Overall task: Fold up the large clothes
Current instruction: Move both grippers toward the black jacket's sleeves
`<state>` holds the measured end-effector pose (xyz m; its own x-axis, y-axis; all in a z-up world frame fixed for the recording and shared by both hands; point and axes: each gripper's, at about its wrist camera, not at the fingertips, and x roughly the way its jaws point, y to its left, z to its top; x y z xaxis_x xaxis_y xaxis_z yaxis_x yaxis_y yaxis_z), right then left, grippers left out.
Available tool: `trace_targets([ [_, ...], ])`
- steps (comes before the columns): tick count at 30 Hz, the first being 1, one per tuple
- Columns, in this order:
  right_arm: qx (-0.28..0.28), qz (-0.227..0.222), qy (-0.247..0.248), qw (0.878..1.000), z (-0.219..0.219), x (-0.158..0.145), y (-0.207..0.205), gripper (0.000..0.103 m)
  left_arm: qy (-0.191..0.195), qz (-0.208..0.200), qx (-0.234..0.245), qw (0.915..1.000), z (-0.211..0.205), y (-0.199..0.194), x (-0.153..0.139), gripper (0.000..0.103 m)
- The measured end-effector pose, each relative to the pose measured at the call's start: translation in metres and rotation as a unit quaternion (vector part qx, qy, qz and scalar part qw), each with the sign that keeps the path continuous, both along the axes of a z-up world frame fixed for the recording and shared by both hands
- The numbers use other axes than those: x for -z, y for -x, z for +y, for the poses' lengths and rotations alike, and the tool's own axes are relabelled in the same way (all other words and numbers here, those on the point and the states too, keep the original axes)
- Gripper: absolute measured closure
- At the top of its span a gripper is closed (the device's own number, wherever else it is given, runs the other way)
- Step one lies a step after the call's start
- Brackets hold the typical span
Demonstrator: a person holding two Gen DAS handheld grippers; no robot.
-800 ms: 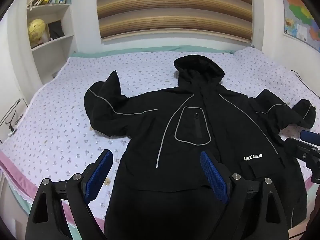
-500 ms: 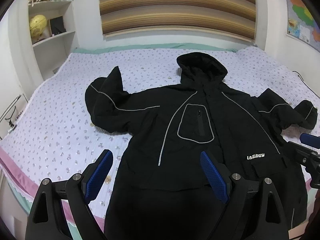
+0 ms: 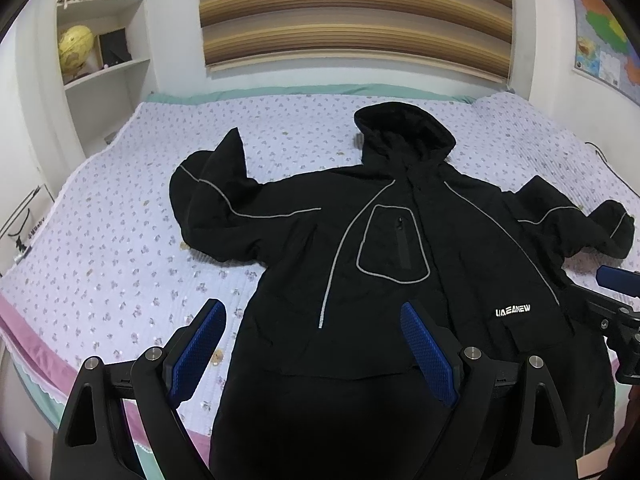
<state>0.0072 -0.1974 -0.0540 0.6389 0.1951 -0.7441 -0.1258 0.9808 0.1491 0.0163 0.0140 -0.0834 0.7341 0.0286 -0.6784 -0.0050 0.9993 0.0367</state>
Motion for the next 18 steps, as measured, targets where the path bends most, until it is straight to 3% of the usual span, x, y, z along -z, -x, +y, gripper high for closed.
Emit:
trace_targets([
  [8, -0.016, 0.014, -0.002, 1.0, 0.015, 0.0, -0.005, 0.005, 0.012, -0.004, 0.012, 0.9998, 0.008, 0.001, 0.0, 0.013],
  [18, -0.074, -0.072, 0.043, 0.994, 0.073, -0.022, -0.007, 0.005, 0.029, 0.0, -0.008, 0.9995, 0.036, -0.005, 0.005, 0.013],
])
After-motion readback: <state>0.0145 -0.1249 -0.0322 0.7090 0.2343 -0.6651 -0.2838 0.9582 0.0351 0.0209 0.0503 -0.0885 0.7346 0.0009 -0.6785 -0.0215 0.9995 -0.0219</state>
